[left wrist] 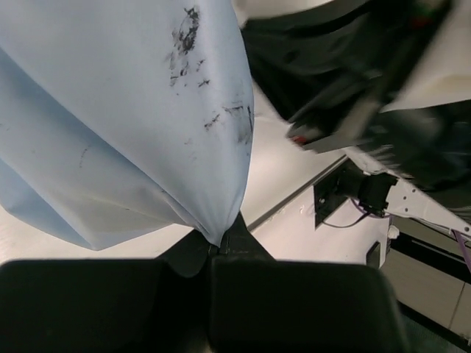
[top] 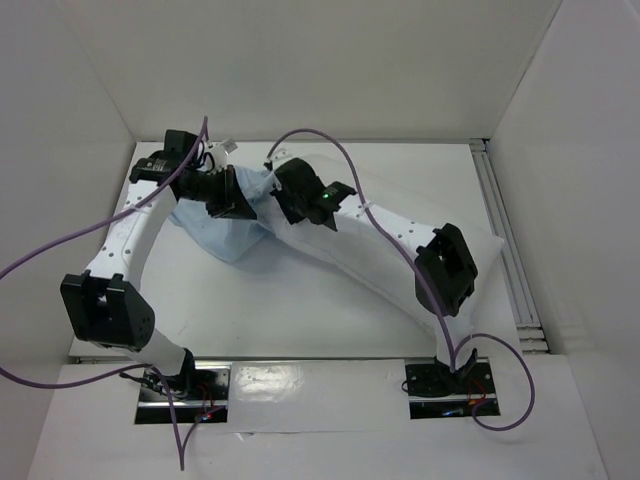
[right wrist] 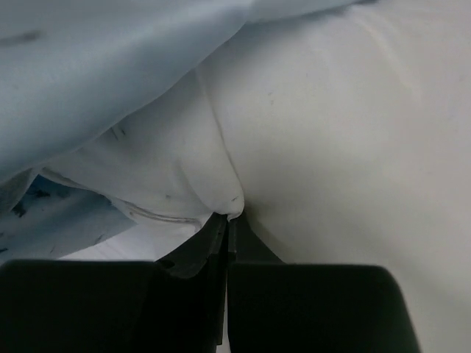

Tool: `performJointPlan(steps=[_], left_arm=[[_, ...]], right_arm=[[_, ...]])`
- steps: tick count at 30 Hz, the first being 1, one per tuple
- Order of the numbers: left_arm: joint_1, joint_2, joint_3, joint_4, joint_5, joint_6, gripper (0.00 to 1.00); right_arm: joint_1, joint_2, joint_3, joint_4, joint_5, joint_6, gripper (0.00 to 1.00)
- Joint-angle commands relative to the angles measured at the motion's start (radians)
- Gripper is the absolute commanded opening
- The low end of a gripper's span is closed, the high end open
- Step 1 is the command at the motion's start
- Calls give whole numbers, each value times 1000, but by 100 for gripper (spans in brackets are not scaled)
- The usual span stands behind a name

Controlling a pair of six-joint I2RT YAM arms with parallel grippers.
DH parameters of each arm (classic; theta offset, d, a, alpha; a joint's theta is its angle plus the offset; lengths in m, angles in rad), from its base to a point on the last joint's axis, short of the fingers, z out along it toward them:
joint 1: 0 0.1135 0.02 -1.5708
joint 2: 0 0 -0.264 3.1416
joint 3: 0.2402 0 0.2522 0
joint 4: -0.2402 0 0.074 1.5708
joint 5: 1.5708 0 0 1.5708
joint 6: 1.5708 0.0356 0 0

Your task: Put the pillow into the pillowcase

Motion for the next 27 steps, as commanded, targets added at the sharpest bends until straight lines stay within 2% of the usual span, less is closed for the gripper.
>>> performJointPlan(steps=[1,2,5,7,10,11,12,14,15,19,23,27], left_arm=[[6,-58,-13,-21,77,25,0],[-17,-58,-13,-21,50,36,0],[-40,-27,50,-70,-44,45,44],[-40,-27,82,-70,-96,21,77],[-40,-38,110,-1,-154,-25,78],[-40,-38,119,-1,-174,-41,67],[-31,-38,119,22,-197,-57,62],[-31,-1,119,65,-229,-90,61],[-31,28,142,65,-239,-90,68],[-58,217,256,18,-367,-61,78],[-92,332,323,-4,-502,-61,81],[-92,401,343,16,-539,-79,81]], right_arm=[[17,5,-132,75,-177,81,0],[17,-18,-162,90,-199,95,0],[17,-83,-267,184,-261,139,0],[17,-118,-323,233,-286,174,0],[17,-175,-407,317,-315,208,0],[17,-184,-435,334,-324,208,0],[17,-198,-446,345,-325,220,0],[17,-210,-470,393,-335,230,0],[17,-210,-479,419,-347,242,0],[17,-200,-481,408,-374,251,0],[17,-200,-481,408,-384,251,0],[17,-200,-481,408,-371,251,0]])
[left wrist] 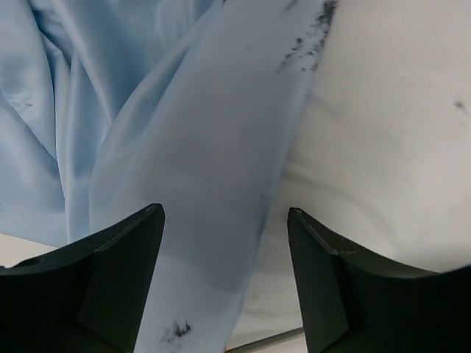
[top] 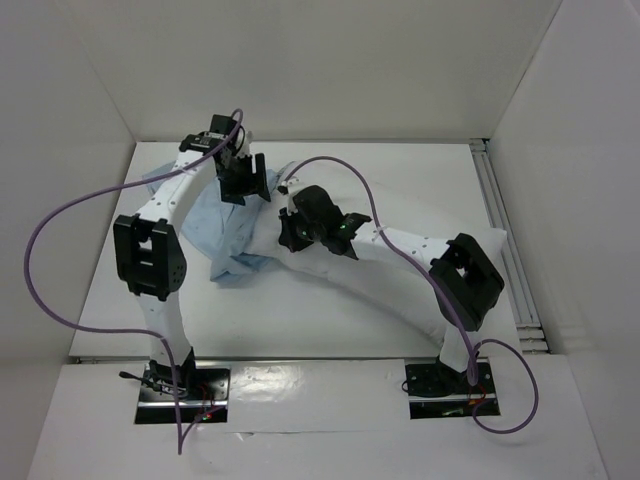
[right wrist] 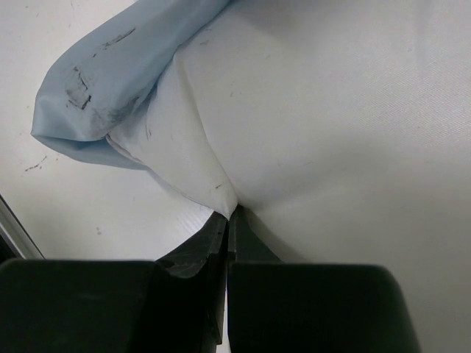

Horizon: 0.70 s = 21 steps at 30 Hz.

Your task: Put the pillow into the pillowcase

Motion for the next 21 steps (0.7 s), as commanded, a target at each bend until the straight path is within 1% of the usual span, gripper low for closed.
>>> performJointPlan(steps=[1,2,4,5,6,7,8,11,14,15,17,18,21], left_arm=[[-5,21,46,8,-81,-15,80],[-5,46,46,8,-58,-6,79],[-5,75,73,19,-27,-6,65],[-5,89,84,19,-1,-6,53],[-5,98,93,19,13,-6,35],[-5,110,116,19,13,-6,14],[-5,111,128,19,23,-6,0],[-5,98,183,19,79,-15,0],[-5,77,245,19,166,-15,0],[-5,77,260,19,221,-15,0],[-5,66,283,19,285,-37,0],[-14,66,300,19,347,-37,0],[-28,75,313,28,443,-57,0]], right_arm=[[3,-26,-6,27,-27,18,0],[3,-26,-6,17,-27,18,0],[3,-17,-6,17,-27,18,0],[3,-17,-6,8,-27,18,0],[3,-17,-6,8,-27,9,0],[3,-17,3,8,-27,9,0],[3,-8,4,-1,-27,9,0],[3,-8,4,-1,-39,-12,0],[32,-8,4,-1,-49,-31,0],[50,1,4,-1,-40,-31,0],[70,1,4,-1,-39,-31,0],[80,1,4,-1,-27,-31,0],[110,-9,4,19,19,-31,0]])
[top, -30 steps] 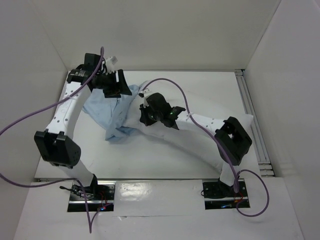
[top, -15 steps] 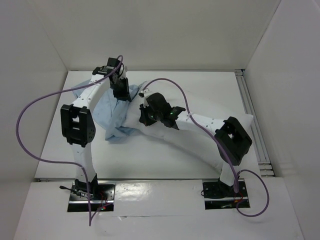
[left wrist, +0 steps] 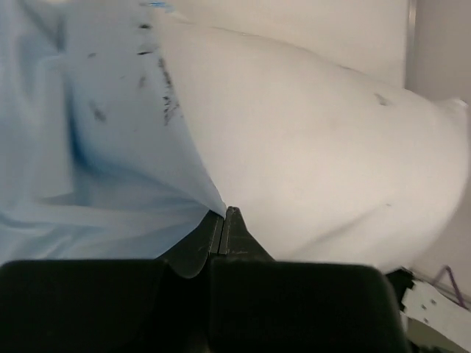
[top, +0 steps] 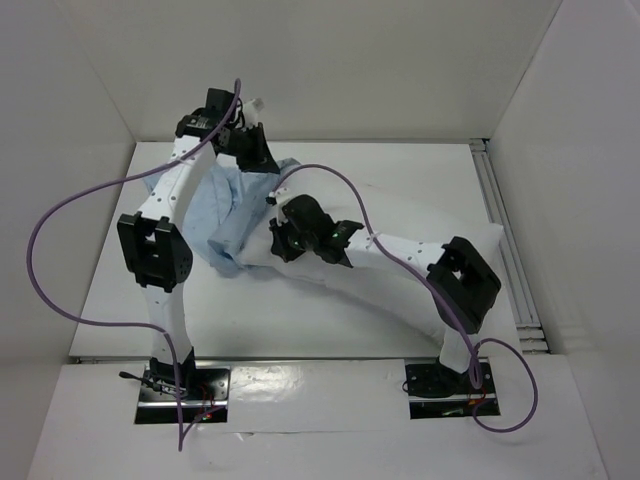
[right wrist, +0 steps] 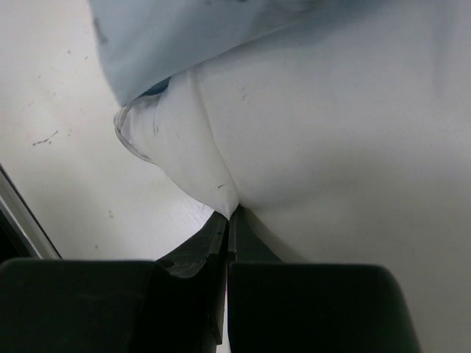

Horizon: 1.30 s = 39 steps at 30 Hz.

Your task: Put the pillow into the pillowcase

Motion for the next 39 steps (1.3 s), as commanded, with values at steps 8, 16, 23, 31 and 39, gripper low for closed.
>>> performJointPlan(steps=[8,16,23,31,39], left_arm=[[-58,-37,-94,57,192,-75,0],[-58,-14,-45,66,182,-93,0],[-58,11,0,66,191,-113,0],[-58,20,9,66,181,-113,0],[-71,29,72,34,262,-94,0]], right_arm=[[48,-148,43,-16,249,-24,58],[-40,-404,-83,-76,476,5,85],[-315,-115,187,-338,143,-96,100],[-389,64,194,-268,-156,-143,67],[-389,-168,74,-14,-213,21,0]])
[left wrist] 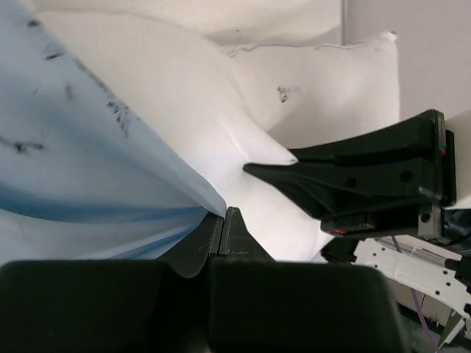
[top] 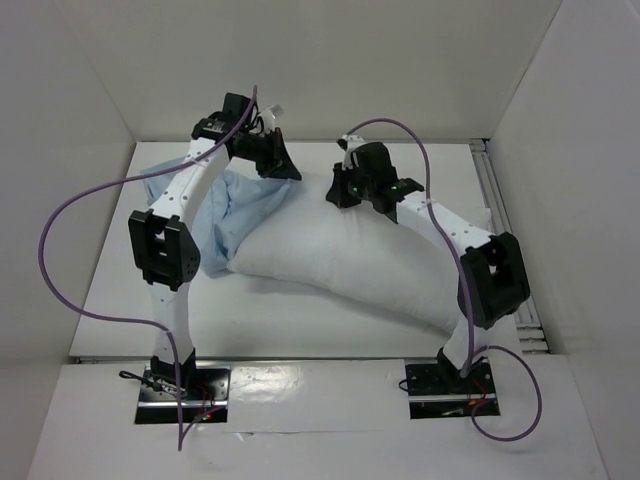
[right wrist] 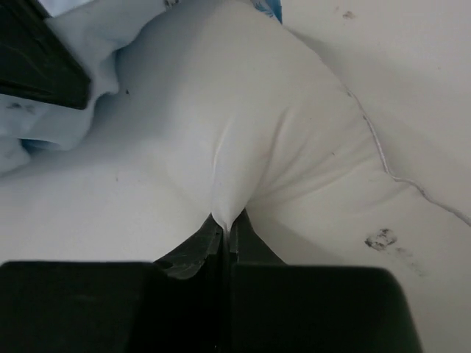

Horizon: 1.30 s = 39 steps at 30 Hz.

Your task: Put the pillow into the pillowcase

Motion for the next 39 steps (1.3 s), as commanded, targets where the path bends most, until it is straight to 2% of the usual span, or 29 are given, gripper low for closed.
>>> performJointPlan(steps=[1,4,8,11,12,15,18,24,31,32,33,35,36,37,39], left_arm=[[-27,-5,90,-4,95,7,0],[-84,-5,138,-4,167,7,0],[-203,-46,143,-4,222,-15,0],[-227,-127,45,-4,207,-15,0],[-227,-181,-32,-4,190,-4,0],[-198,-250,-142,-36,86,40,0],[-167,-276,-230,-63,-4,54,0],[-158,-255,-249,-76,-69,82,0],[-158,-189,-167,-94,-169,102,0],[-158,-162,-134,-94,-169,102,0],[-158,-146,-115,-94,-169,102,0],[-158,-119,-86,-103,-160,102,0],[-158,-105,-62,-103,-160,102,0],[-158,-92,-61,-103,-160,102,0],[-158,-83,-61,-103,-160,102,0]], right_arm=[[28,-123,9,87,-34,93,0],[42,-173,20,116,82,162,0],[42,-140,60,87,208,280,0],[15,-112,73,68,287,334,0],[1,-103,73,59,299,363,0],[-70,-103,41,79,299,373,0],[-136,-112,6,97,224,385,0],[-166,-131,-55,148,184,426,0],[-176,-112,-22,136,98,436,0],[-176,-96,-5,114,83,404,4],[-176,-95,10,91,72,390,14],[-151,-111,20,53,72,342,41],[-151,-124,11,42,72,330,65],[-137,-147,10,27,83,319,71],[-128,-163,10,-30,96,299,77]])
